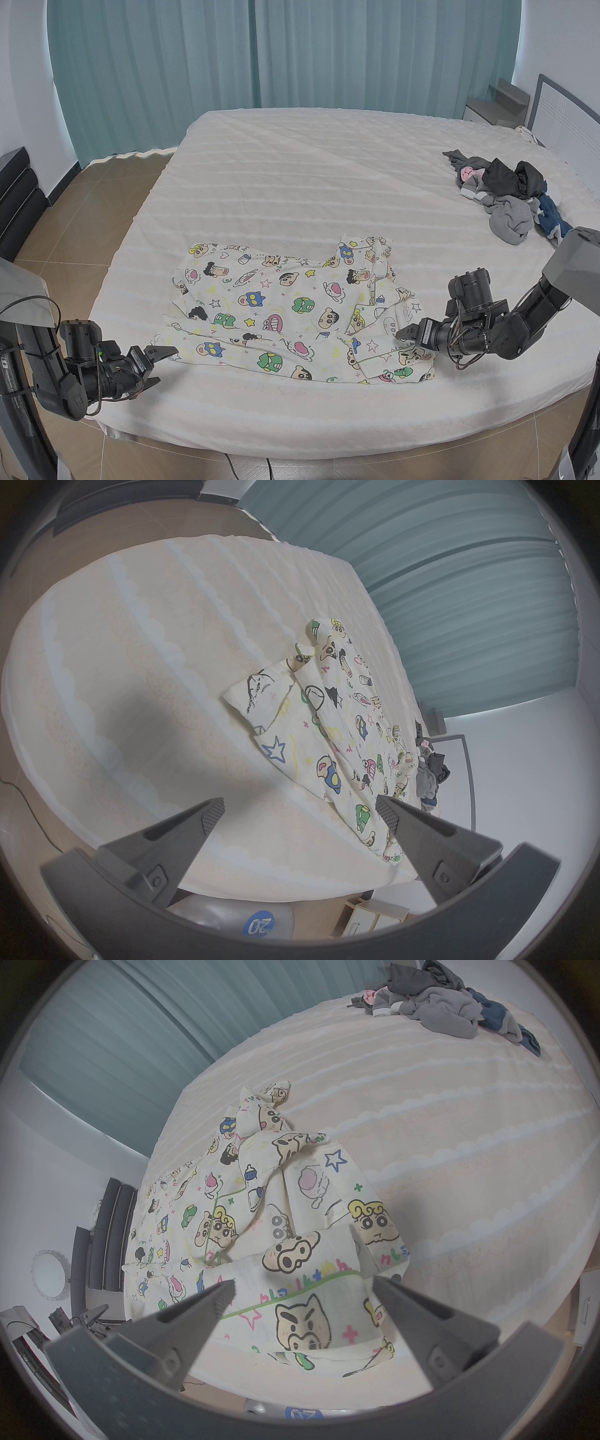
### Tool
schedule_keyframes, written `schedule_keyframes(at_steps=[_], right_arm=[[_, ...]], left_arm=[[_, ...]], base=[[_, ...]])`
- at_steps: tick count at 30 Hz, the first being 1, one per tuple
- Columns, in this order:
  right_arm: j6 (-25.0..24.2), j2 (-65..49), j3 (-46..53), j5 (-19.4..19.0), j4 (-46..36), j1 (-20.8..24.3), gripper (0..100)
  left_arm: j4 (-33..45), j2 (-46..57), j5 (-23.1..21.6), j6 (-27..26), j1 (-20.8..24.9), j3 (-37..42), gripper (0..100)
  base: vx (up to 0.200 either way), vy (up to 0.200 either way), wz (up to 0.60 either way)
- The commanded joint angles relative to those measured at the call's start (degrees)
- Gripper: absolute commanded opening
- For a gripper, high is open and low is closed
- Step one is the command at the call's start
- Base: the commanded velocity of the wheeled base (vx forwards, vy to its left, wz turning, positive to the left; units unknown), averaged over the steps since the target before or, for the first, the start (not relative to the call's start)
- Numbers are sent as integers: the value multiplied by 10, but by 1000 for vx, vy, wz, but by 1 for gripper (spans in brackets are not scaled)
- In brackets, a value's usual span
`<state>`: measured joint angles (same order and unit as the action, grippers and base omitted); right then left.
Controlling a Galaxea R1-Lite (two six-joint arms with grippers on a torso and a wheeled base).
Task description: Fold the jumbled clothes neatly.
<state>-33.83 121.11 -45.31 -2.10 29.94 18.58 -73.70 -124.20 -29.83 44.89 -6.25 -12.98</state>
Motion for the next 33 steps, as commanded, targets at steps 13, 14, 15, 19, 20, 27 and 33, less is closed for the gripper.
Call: schedule_keyframes(at_steps=[13, 14, 15, 19, 20, 27, 33], right_arm=[[-10, -22, 11, -2, 4, 30, 100], [-12, -24, 12, -2, 2, 30, 100], [-19, -29, 12, -2, 1, 33, 100], [-27, -35, 24, -3, 0, 44, 100], [-28, -35, 28, -4, 0, 44, 100], [-30, -19, 29, -2, 5, 39, 0], [-29, -25, 40, -1, 1, 35, 0]], left_arm=[[0, -4, 7, 0, 5, -1, 100], [0, -4, 7, 0, 5, -1, 100], [0, -4, 7, 0, 5, -2, 100], [0, -4, 7, 0, 5, -2, 100], [0, -5, 7, 0, 5, -2, 100], [0, -4, 7, 0, 5, -1, 100], [0, -5, 7, 0, 5, -2, 100]], base=[[0, 0, 0], [0, 0, 0], [0, 0, 0], [0, 0, 0], [0, 0, 0], [0, 0, 0], [0, 0, 0]])
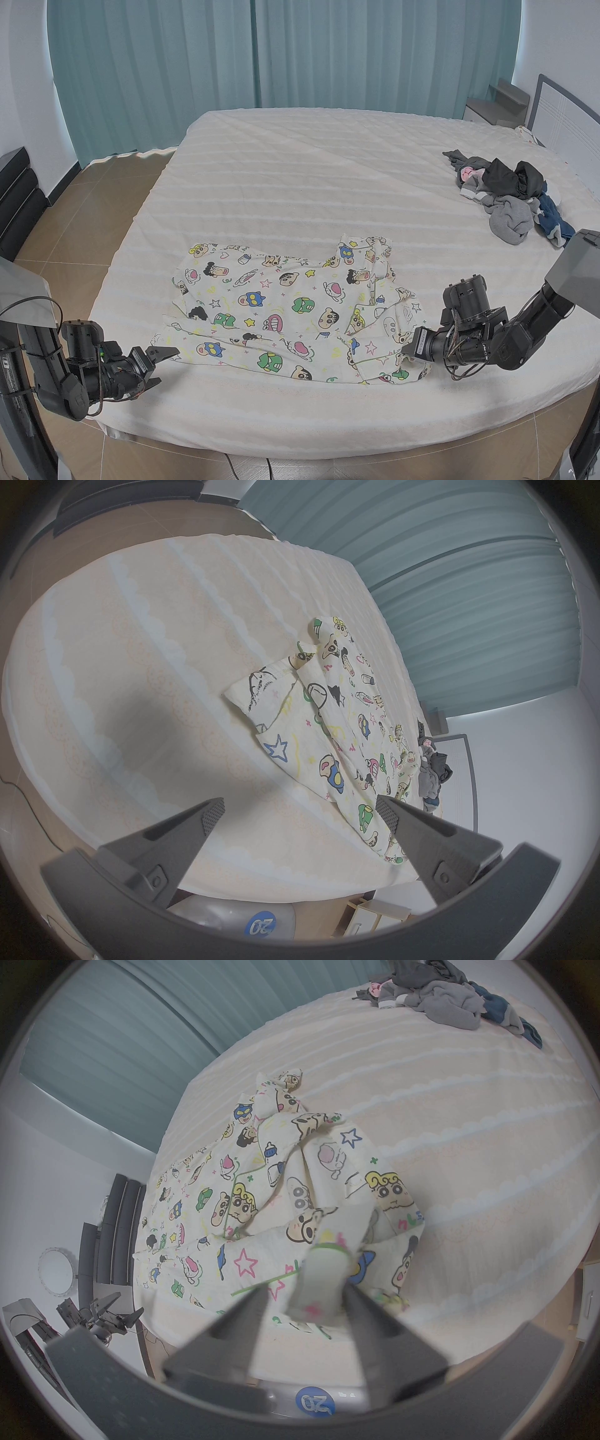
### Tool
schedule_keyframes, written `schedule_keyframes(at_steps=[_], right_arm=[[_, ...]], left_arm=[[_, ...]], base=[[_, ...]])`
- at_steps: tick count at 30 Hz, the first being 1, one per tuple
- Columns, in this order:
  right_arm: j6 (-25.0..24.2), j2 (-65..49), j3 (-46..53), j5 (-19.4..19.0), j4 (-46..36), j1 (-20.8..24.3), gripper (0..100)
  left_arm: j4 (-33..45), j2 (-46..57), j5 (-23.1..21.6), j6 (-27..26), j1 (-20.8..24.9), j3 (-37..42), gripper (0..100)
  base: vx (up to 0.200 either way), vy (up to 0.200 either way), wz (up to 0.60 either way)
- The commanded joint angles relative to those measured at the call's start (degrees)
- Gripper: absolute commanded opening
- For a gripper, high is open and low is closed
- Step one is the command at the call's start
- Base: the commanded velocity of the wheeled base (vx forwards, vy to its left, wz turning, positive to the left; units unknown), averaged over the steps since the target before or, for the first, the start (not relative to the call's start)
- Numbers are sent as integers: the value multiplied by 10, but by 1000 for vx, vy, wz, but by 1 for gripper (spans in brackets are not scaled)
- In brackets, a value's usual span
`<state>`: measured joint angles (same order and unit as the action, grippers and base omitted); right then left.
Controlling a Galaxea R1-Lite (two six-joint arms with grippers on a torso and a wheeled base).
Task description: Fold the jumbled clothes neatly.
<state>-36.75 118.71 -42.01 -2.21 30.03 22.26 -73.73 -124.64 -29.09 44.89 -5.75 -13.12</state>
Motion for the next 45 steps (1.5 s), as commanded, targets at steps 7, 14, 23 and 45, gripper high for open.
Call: schedule_keyframes(at_steps=[7, 14, 23, 45], right_arm=[[3, 1, 18, 1, -2, -10, 0], [5, -27, 8, -3, -53, -20, 0], [21, -28, -11, -3, -132, -11, 0], [5, -45, 16, 12, -124, -16, 100]], left_arm=[[0, -1, 0, 0, 0, 0, 100], [0, -1, 0, 0, 0, 0, 100], [0, -1, 1, 0, 0, 0, 100], [0, -1, 0, -8, 1, 3, 100]], base=[[0, 0, 0], [0, 0, 0], [0, 0, 0], [0, 0, 0]])
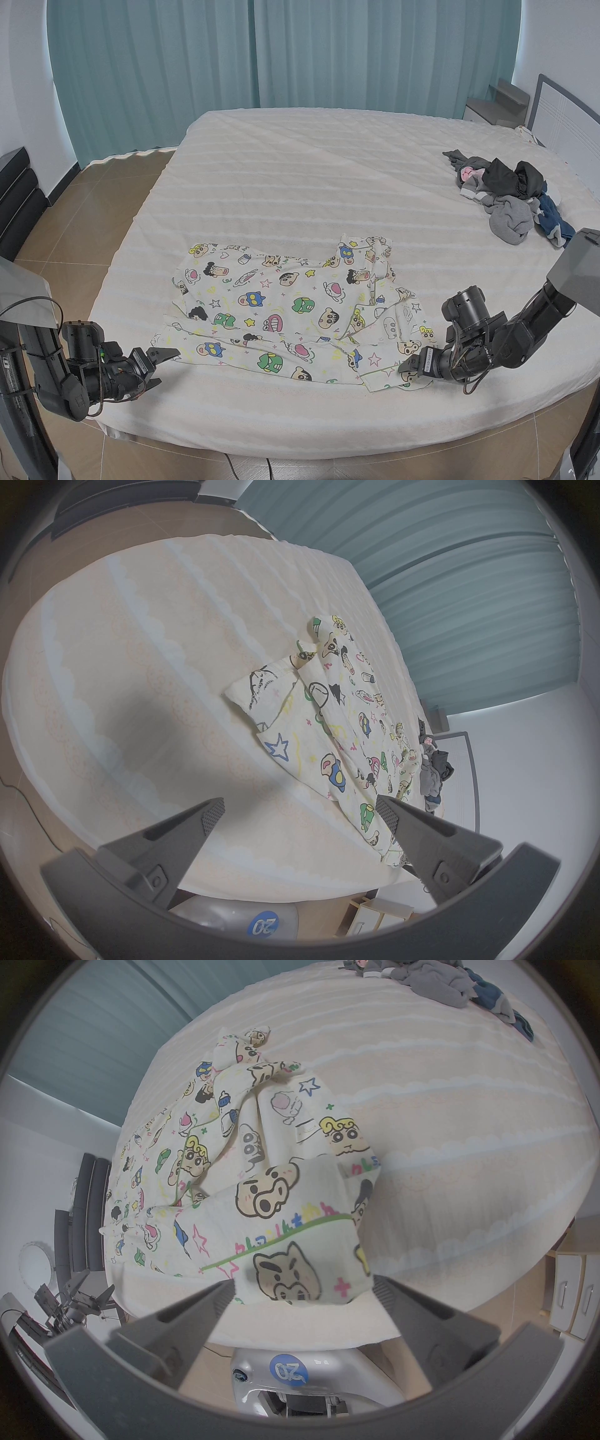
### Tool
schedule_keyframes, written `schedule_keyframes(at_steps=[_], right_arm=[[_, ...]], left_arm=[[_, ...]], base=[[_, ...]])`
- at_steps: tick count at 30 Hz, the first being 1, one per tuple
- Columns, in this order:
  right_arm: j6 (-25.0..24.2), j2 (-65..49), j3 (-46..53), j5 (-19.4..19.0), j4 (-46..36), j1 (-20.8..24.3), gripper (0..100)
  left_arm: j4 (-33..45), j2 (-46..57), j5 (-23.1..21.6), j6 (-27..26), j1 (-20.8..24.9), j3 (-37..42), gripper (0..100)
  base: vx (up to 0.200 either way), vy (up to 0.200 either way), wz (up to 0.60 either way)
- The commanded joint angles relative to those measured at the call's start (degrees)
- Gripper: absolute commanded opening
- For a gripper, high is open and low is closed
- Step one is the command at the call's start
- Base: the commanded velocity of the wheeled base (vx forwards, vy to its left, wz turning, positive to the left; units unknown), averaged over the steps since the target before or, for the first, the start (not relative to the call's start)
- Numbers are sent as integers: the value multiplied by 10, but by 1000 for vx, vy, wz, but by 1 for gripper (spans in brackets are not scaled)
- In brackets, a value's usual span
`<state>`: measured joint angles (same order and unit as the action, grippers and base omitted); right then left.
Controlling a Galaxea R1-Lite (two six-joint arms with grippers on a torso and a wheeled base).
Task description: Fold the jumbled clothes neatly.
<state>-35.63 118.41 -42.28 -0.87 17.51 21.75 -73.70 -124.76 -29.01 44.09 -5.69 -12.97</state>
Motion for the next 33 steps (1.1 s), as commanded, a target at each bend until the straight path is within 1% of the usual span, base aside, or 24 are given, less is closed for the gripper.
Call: schedule_keyframes(at_steps=[1, 2, 4, 5, 6, 8, 9, 10, 11, 12, 13, 14, 15, 16, 17, 21, 22, 23, 25, 26, 30, 33], right_arm=[[-19, -65, 27, -1, 1, -13, 100], [-22, -70, 30, -1, 1, -13, 100], [-57, -114, 51, -1, 2, -10, 100], [-81, -142, 69, -1, 7, -6, 100], [-89, -150, 76, -1, 11, -2, 100], [-107, -173, 107, 0, 41, 10, 100], [-111, -186, 133, 3, 75, 18, 100], [-112, -190, 142, 6, 88, 21, 100], [-111, -194, 165, 20, 126, 25, 100], [-111, -194, 177, 32, 148, 27, 100], [-112, -190, 193, 53, 186, 32, 100], [-112, -186, 204, 66, 209, 35, 100], [-112, -185, 206, 68, 213, 36, 100], [-112, -174, 225, 82, 247, 42, 100], [-112, -166, 236, 88, 270, 46, 100], [-112, -146, 268, 96, 336, 61, 100], [-112, -145, 270, 96, 338, 62, 100], [-111, -140, 282, 99, 362, 72, 100], [-111, -137, 293, 105, 389, 83, 100], [-111, -138, 301, 111, 407, 93, 100], [-110, -140, 311, 119, 419, 105, 100], [-110, -138, 314, 125, 422, 109, 100]], left_arm=[[0, 2, -2, 2, 8, 2, 100], [0, 2, -2, 2, 9, 1, 100], [0, 7, -2, 14, 27, 2, 100], [0, 7, 1, 24, 46, -2, 100], [0, 6, 4, 29, 50, -4, 100], [0, 2, 22, 41, 60, -12, 100], [1, 0, 47, 44, 71, -20, 100], [1, -2, 57, 44, 75, -22, 100], [1, -14, 90, 44, 86, -27, 100], [1, -21, 110, 44, 92, -29, 100], [1, -29, 142, 45, 104, -36, 100], [1, -35, 160, 46, 110, -41, 100], [1, -35, 163, 47, 111, -42, 100], [1, -39, 177, 53, 116, -46, 100], [1, -40, 181, 59, 118, -50, 100], [1, -44, 186, 86, 120, -78, 100], [1, -44, 186, 86, 120, -79, 100], [1, -52, 188, 87, 120, -91, 100], [1, -64, 213, 87, 120, -111, 100], [1, -79, 241, 87, 121, -133, 100], [1, -90, 265, 86, 126, -148, 100], [1, -90, 266, 86, 128, -146, 100]], base=[[0, 0, 0], [0, 0, 0], [0, 0, 0], [0, 0, 0], [0, 0, 0], [0, 0, 0], [0, 0, 0], [0, 0, 0], [0, 0, 0], [0, 0, 0], [0, 0, 0], [0, 0, 0], [0, 0, 0], [0, 0, 0], [0, 0, 0], [0, 0, 0], [0, 0, 0], [0, 0, 0], [0, 0, 0], [0, 0, 0], [0, 0, 0], [0, 0, 0]])
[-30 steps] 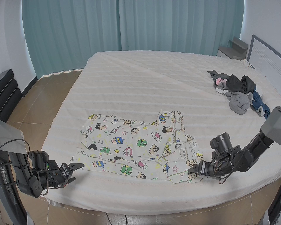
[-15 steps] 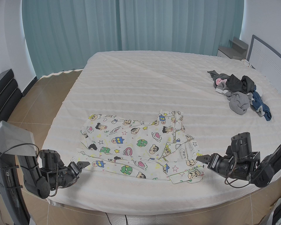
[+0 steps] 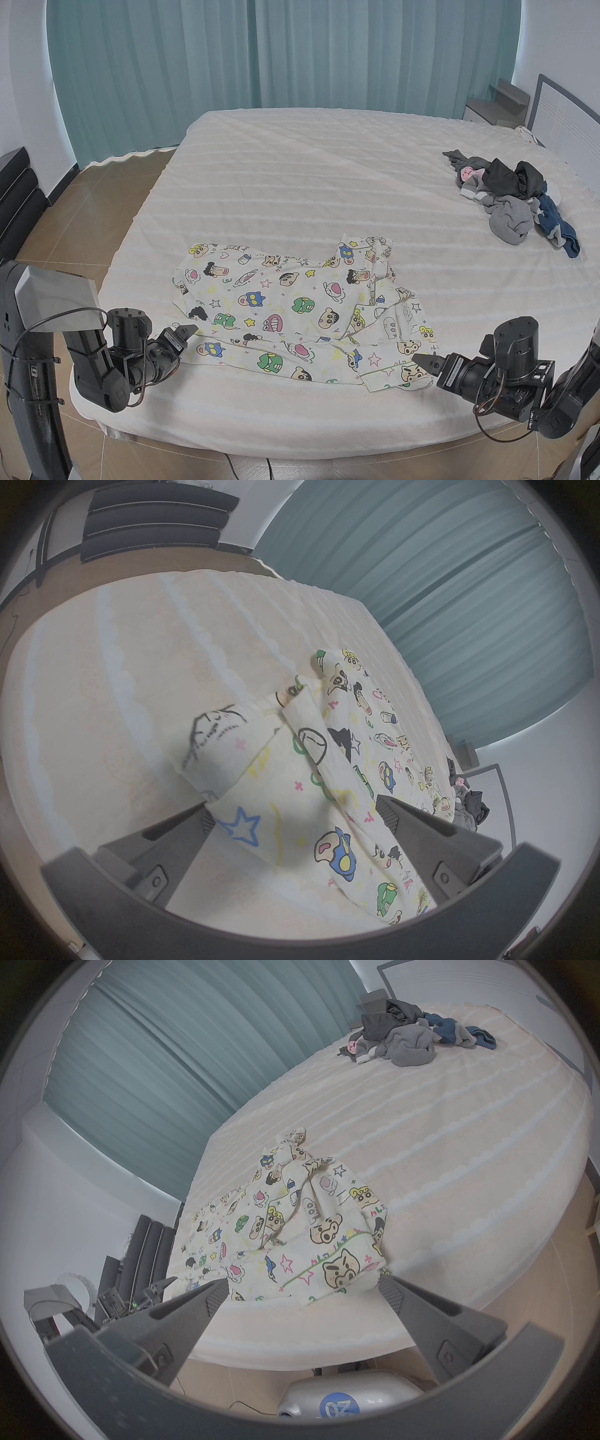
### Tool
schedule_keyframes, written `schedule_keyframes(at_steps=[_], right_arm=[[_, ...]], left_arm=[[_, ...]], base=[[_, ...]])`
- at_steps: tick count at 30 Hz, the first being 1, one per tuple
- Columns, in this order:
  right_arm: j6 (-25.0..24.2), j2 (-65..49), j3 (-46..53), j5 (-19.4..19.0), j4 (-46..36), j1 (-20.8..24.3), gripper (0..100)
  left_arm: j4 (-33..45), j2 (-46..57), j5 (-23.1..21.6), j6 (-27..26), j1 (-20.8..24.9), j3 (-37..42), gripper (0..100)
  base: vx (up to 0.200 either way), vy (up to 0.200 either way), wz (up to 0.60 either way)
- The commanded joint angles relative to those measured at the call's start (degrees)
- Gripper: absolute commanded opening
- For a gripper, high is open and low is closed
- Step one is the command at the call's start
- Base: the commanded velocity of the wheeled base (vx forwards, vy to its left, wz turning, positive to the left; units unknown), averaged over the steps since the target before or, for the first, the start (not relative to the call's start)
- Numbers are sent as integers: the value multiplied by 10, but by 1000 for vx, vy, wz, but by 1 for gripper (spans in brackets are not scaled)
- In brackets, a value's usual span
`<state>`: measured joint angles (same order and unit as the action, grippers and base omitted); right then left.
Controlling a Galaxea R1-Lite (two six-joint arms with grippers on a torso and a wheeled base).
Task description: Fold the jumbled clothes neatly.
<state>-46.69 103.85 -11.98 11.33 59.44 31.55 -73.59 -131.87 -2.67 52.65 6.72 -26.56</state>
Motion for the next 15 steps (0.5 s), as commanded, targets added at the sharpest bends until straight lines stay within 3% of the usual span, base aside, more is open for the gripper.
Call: schedule_keyframes(at_steps=[1, 11, 12, 15], right_arm=[[0, 7, 11, 5, 2, 10, 100], [-9, 36, 30, 3, 4, 18, 100], [-9, 39, 30, 3, 4, 18, 100], [-30, 68, 27, 4, 7, 17, 100]], left_arm=[[0, -19, 2, 0, 4, -10, 100], [6, -37, 14, -9, -4, -41, 100], [6, -37, 14, -11, -5, -41, 0], [4, -42, 19, -26, -6, -38, 0]], base=[[0, 0, 0], [0, 0, 0], [0, 0, 0], [0, 0, 0]])
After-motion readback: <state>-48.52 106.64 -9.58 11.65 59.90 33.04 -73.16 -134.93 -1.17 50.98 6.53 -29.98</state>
